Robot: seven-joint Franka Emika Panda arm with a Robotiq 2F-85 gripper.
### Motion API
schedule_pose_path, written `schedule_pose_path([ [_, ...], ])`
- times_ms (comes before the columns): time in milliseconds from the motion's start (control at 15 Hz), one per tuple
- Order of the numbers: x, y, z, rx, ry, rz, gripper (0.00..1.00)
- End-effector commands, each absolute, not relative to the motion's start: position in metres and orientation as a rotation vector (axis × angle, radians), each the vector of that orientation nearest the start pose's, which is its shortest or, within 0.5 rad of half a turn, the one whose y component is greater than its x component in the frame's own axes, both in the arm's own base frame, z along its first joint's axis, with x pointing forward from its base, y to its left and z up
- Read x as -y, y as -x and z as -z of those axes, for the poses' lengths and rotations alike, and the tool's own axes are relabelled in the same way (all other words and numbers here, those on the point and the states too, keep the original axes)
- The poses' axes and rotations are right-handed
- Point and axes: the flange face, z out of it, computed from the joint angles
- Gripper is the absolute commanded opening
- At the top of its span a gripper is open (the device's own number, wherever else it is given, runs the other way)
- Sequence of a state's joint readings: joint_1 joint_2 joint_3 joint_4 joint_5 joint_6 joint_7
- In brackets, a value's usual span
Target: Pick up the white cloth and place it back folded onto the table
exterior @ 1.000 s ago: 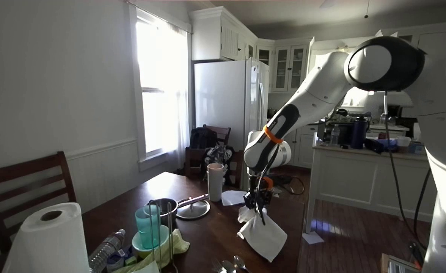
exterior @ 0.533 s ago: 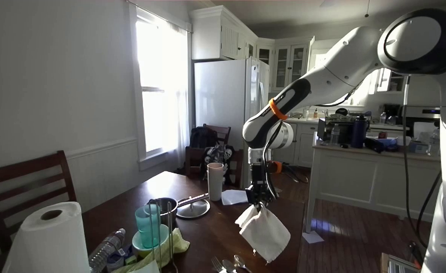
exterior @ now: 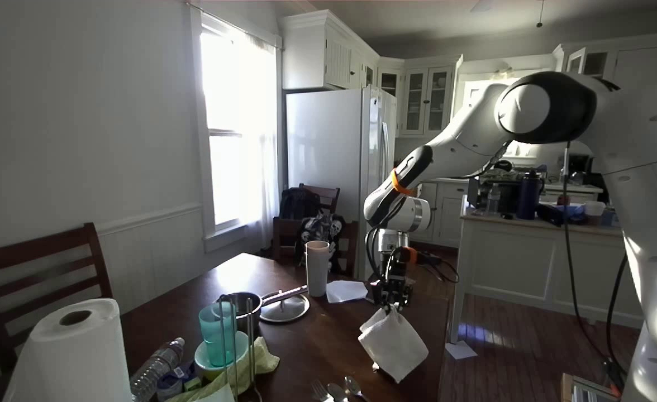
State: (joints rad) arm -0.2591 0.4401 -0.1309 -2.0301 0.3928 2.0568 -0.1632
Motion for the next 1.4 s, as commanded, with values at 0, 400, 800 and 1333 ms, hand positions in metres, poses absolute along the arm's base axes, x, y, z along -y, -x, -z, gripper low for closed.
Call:
schedule_pose_path([
  [0,0.214,-0.548,-0.151,-0.711,2.641,-0.370,0.03],
  [400,0.237,-0.574,-0.117,-0.744,2.806,-0.110,0.04],
  [800,0.220,-0.574,-0.162,-0.677,2.902,0.026,0.65],
  [1333,0.184,-0.541,-0.239,-0.483,3.132,0.005,1.00],
])
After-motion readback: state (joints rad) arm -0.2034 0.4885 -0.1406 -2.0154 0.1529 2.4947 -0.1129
